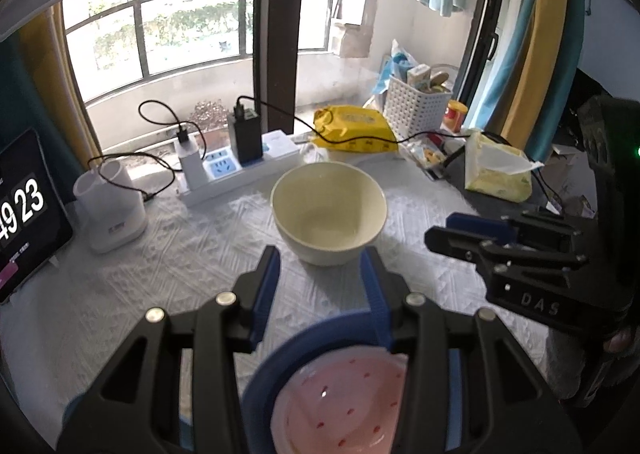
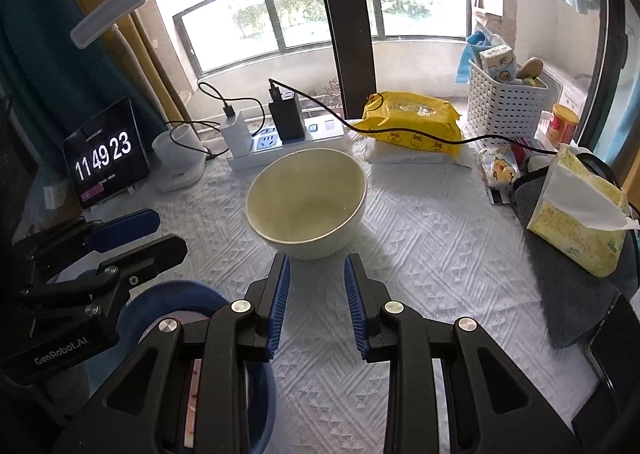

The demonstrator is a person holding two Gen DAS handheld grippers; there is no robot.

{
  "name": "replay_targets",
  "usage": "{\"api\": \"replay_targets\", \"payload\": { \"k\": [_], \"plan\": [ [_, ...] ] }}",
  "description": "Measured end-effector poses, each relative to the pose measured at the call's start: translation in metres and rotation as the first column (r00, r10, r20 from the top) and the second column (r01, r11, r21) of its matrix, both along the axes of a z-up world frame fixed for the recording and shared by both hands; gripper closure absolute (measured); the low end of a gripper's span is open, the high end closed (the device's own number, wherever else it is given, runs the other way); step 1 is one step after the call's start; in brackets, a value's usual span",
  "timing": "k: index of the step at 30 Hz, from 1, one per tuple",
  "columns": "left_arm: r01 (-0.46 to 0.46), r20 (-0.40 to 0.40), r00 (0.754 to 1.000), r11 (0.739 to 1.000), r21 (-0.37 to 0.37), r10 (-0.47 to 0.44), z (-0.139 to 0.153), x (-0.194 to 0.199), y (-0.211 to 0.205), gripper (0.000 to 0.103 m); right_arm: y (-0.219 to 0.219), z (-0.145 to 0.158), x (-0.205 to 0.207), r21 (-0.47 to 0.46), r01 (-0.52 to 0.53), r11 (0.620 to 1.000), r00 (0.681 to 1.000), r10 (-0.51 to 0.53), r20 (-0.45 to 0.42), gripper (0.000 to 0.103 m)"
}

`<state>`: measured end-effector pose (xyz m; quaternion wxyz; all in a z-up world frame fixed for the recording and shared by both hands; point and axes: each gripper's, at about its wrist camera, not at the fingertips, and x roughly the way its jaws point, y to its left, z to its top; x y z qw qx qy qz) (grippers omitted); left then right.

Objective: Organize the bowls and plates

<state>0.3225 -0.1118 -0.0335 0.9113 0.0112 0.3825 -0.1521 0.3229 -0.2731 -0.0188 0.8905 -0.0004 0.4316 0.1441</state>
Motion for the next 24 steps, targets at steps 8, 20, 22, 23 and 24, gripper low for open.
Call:
{"api": "replay_targets", "payload": {
  "k": [8, 20, 22, 23, 24],
  "plan": [
    [-0.011, -0.037, 0.999, 1.0, 0.003, 0.011, -0.008, 0.022, -0.007, 0.059, -0.006, -0.005, 0.02, 0.021, 0.008, 1.0, 1.0, -0.008, -0.003, 0.073],
    [-0.039, -0.106, 0.994, 0.999, 0.001, 0.039, -0.023, 0.049, -0.009, 0.059, -0.011, -0.02, 0.047, 0.045, 0.011, 0.999, 1.0, -0.01, -0.03, 0.073],
    [-0.047, -0.121, 0.992, 0.999, -0.003, 0.046, -0.025, 0.055, -0.01, 0.059, -0.013, -0.022, 0.052, 0.052, 0.013, 0.999, 0.999, -0.012, -0.032, 0.073],
    [-0.051, -0.128, 0.991, 0.999, -0.003, 0.05, -0.027, 0.058, -0.011, 0.059, -0.014, -0.024, 0.055, 0.057, 0.017, 0.998, 0.999, -0.014, -0.037, 0.073],
    [-0.053, -0.133, 0.99, 0.999, -0.005, 0.052, -0.028, 0.061, -0.011, 0.059, -0.015, -0.026, 0.057, 0.061, 0.02, 0.998, 0.999, -0.018, -0.04, 0.073]
  ]
}}
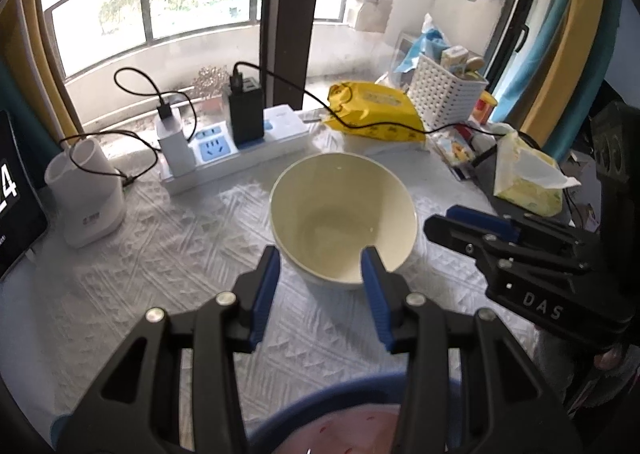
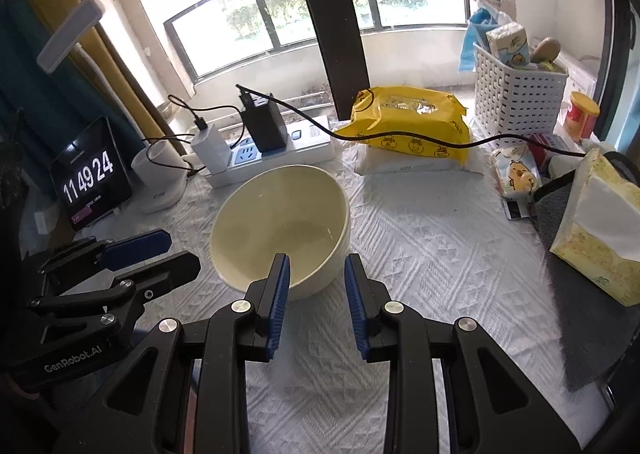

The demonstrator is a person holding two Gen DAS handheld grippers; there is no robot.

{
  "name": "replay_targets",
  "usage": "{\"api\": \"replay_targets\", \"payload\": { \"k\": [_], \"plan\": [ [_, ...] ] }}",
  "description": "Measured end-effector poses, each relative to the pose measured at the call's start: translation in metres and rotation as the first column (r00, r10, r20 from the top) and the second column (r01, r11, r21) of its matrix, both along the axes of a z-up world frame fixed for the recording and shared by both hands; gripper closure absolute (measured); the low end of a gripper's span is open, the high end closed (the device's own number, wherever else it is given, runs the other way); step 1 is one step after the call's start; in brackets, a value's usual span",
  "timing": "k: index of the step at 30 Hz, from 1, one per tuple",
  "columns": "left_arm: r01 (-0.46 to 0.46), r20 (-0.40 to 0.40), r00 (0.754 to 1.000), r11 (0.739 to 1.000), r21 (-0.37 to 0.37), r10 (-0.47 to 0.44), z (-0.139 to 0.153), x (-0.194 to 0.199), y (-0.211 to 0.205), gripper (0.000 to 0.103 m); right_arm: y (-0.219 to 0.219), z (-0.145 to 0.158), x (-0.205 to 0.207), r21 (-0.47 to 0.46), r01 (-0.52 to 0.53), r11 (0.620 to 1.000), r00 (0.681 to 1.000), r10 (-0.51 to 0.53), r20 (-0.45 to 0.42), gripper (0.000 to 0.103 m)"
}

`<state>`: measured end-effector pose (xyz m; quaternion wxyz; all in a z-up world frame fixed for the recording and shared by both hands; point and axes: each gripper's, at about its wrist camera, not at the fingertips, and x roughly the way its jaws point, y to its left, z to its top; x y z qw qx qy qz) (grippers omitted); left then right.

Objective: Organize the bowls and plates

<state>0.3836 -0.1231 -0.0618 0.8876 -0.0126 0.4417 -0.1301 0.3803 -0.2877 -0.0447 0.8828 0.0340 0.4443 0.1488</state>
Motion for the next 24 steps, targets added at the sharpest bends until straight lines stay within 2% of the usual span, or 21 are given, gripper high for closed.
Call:
{"api": "replay_targets", "payload": {
  "k": [13, 24],
  "plan": [
    [-0.035, -0.102, 0.994, 0.999, 0.035, 0.038, -0.029, 0.025, -0.003, 0.06, -0.002, -0.033, 0.031, 0.066, 0.026, 0.997, 0.998, -0.021, -0.065, 0.073],
    [-0.052, -0.153, 0.987, 0.998, 0.037, 0.057, -0.039, 0.039, -0.007, 0.059, 0.0, -0.05, 0.047, 0.104, 0.043, 0.994, 0.993, -0.031, -0.117, 0.07]
  ]
}}
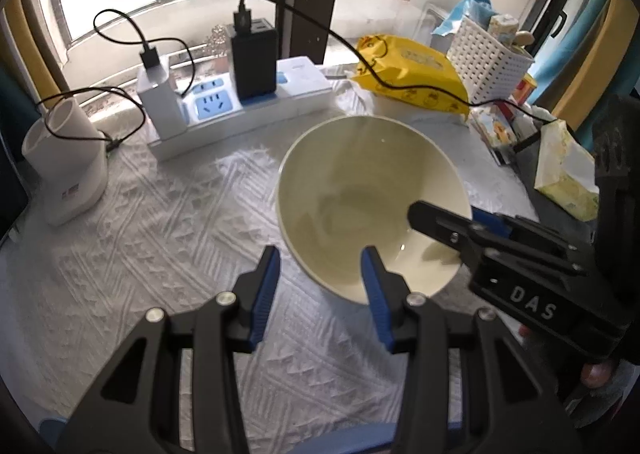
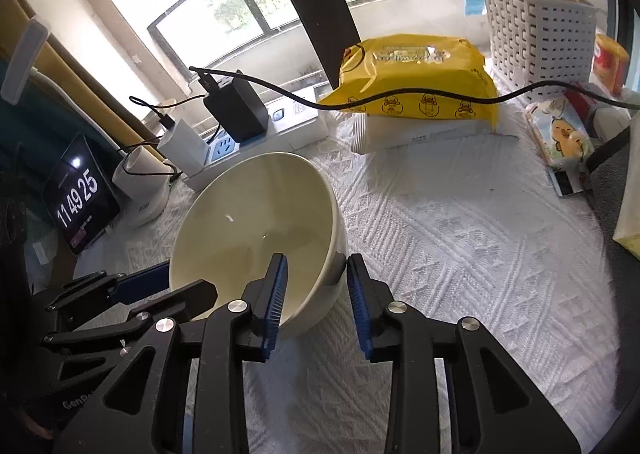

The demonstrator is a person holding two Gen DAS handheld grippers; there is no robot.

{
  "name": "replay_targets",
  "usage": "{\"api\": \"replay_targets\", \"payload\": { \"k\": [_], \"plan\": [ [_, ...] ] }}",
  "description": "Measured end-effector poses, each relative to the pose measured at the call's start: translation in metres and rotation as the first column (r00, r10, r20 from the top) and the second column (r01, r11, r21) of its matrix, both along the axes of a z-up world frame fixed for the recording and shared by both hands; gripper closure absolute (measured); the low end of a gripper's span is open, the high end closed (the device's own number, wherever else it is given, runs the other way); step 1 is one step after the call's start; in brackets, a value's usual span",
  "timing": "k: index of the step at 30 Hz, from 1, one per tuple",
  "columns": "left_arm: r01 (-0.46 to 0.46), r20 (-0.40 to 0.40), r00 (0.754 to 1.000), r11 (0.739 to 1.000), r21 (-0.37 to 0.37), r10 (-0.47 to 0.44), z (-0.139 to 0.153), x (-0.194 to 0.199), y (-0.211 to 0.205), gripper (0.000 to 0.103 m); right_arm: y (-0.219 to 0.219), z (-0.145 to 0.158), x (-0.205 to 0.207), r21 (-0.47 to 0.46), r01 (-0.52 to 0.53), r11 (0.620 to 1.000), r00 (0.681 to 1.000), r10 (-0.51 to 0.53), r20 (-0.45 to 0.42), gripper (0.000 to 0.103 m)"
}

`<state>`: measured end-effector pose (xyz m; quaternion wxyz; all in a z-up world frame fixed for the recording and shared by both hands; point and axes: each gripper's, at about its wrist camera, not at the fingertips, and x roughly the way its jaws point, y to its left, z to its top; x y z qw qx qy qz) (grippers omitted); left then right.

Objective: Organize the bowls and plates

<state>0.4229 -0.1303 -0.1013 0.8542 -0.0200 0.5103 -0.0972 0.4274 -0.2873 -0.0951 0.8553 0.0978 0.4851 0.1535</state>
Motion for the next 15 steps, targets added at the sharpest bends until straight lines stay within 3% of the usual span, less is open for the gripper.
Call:
{"api": "replay_targets", "payload": {
  "k": [8, 15],
  "plan": [
    [0.009, 0.026, 1.0, 0.999, 0.047, -0.011, -0.001, -0.001, -0.01, 0.06, -0.001, -0.01, 0.006, 0.036, 0.014, 0.999, 1.0, -0.013, -0.02, 0.066],
    [0.024, 0.058, 0.998, 0.998, 0.059, -0.027, 0.0, -0.005, -0.012, 0.062, 0.001, -0.009, 0.004, 0.005, 0.017, 1.0, 1.0, -0.017, -0.008, 0.069]
  ]
}}
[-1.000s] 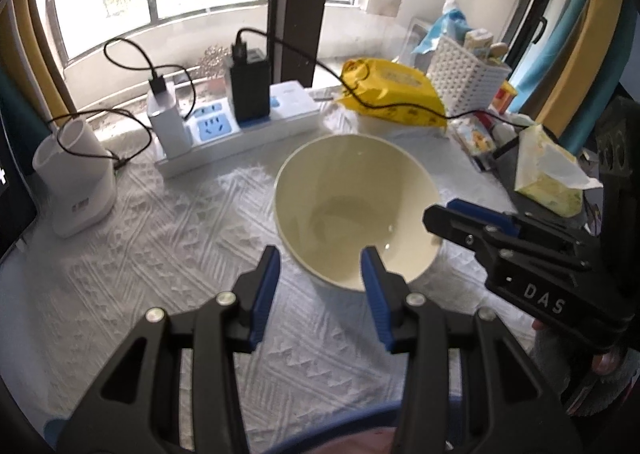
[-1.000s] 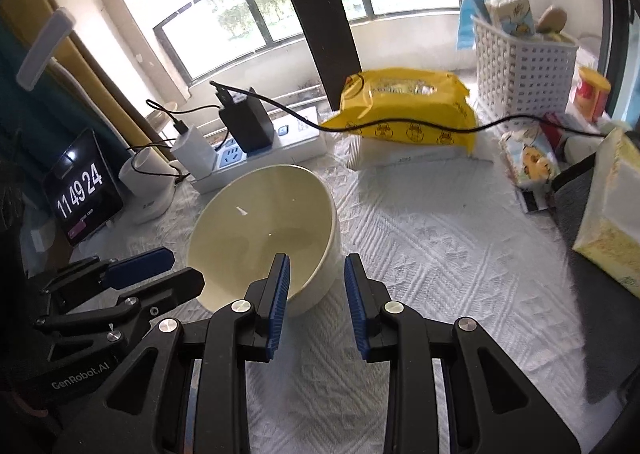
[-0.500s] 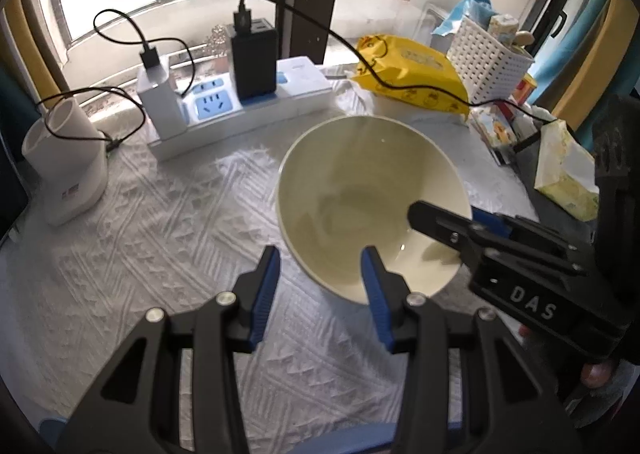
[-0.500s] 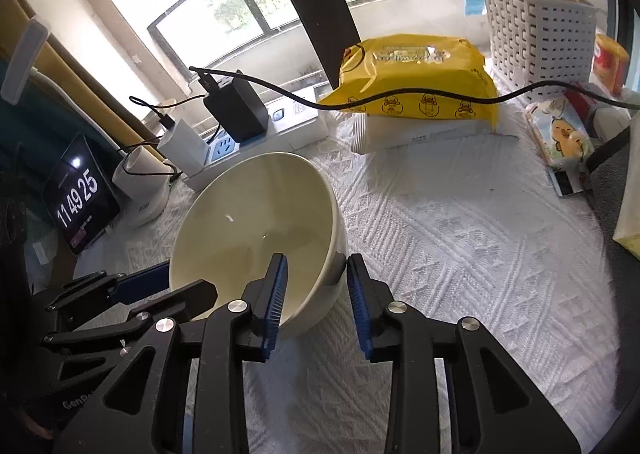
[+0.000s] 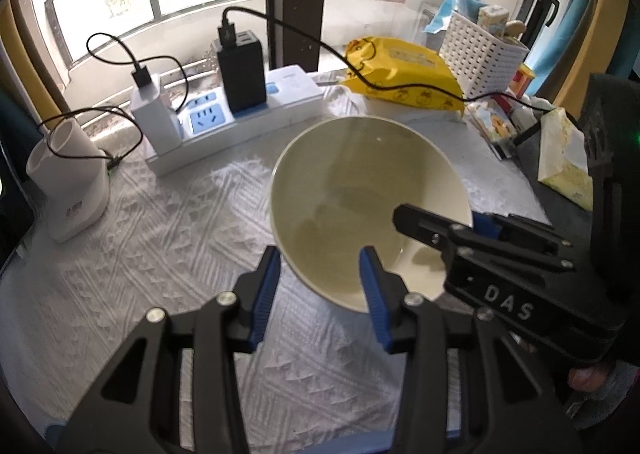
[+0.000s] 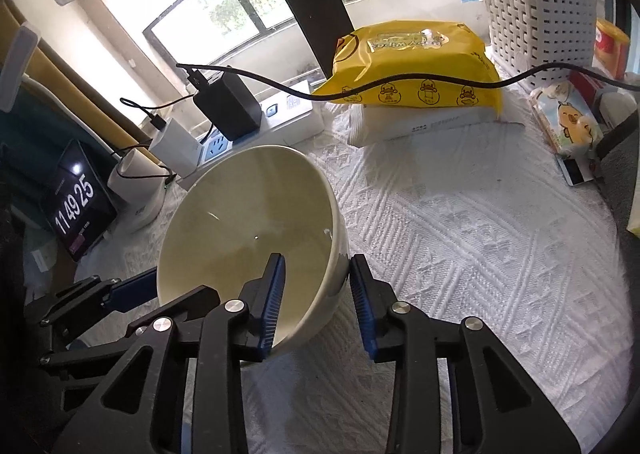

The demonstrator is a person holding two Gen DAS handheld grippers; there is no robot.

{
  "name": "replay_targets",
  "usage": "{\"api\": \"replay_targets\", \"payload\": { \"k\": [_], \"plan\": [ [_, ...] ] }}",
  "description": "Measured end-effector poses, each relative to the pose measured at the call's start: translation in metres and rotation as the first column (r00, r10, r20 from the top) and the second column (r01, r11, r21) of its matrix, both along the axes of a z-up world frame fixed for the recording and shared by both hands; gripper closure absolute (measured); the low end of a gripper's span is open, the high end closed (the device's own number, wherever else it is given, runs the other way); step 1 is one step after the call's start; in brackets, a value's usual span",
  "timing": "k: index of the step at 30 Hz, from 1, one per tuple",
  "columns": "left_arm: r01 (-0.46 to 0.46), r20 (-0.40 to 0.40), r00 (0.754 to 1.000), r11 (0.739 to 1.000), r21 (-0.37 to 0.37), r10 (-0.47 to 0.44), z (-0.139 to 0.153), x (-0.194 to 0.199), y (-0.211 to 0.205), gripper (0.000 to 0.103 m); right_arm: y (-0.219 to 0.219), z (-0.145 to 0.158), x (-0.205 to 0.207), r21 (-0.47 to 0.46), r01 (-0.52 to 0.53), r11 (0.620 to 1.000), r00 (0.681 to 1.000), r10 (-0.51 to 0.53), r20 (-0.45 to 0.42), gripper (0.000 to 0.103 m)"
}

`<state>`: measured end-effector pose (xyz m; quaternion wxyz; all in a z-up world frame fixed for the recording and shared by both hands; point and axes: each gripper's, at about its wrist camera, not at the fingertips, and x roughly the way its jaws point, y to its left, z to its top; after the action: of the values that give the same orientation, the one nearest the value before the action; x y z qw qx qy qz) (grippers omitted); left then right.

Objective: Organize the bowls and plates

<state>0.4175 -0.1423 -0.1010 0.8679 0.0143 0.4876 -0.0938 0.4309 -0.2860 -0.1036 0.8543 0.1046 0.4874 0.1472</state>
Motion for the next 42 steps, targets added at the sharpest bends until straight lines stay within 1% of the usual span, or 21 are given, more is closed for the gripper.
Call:
{"api": "replay_targets", "payload": {
  "k": [4, 12, 17, 27, 33, 42],
  "plan": [
    [0.004, 0.011, 1.0, 1.0, -0.007, -0.004, 0.003, -0.003, 0.0, 0.062, 0.003, 0.0, -0.003, -0.049, 0.001, 0.999, 1.0, -0.001, 0.012, 0.072],
    [0.023, 0.013, 1.0, 0.999, -0.028, -0.023, 0.006, -0.01, -0.001, 0.062, -0.001, 0.006, -0.01, -0.079, 0.008, 0.997, 1.0, -0.007, 0.016, 0.074],
    [0.029, 0.05, 0.998, 0.999, -0.031, -0.028, 0.017, -0.019, -0.003, 0.062, -0.001, 0.015, -0.017, -0.1, 0.006, 0.995, 0.999, -0.001, 0.041, 0.074],
    [0.051, 0.13, 0.99, 0.998, -0.032, -0.046, 0.046, -0.045, -0.005, 0.062, -0.001, 0.046, -0.039, -0.104, 0.015, 0.994, 0.995, -0.005, 0.102, 0.074],
    [0.063, 0.161, 0.985, 0.997, -0.042, -0.055, 0.059, -0.059, -0.003, 0.062, -0.005, 0.062, -0.054, -0.102, 0.025, 0.994, 0.992, -0.011, 0.126, 0.074],
    [0.062, 0.198, 0.979, 0.996, -0.06, -0.049, 0.075, -0.077, 0.008, 0.062, 0.002, 0.081, -0.074, -0.1, 0.02, 0.995, 0.989, -0.005, 0.147, 0.074]
  ]
}}
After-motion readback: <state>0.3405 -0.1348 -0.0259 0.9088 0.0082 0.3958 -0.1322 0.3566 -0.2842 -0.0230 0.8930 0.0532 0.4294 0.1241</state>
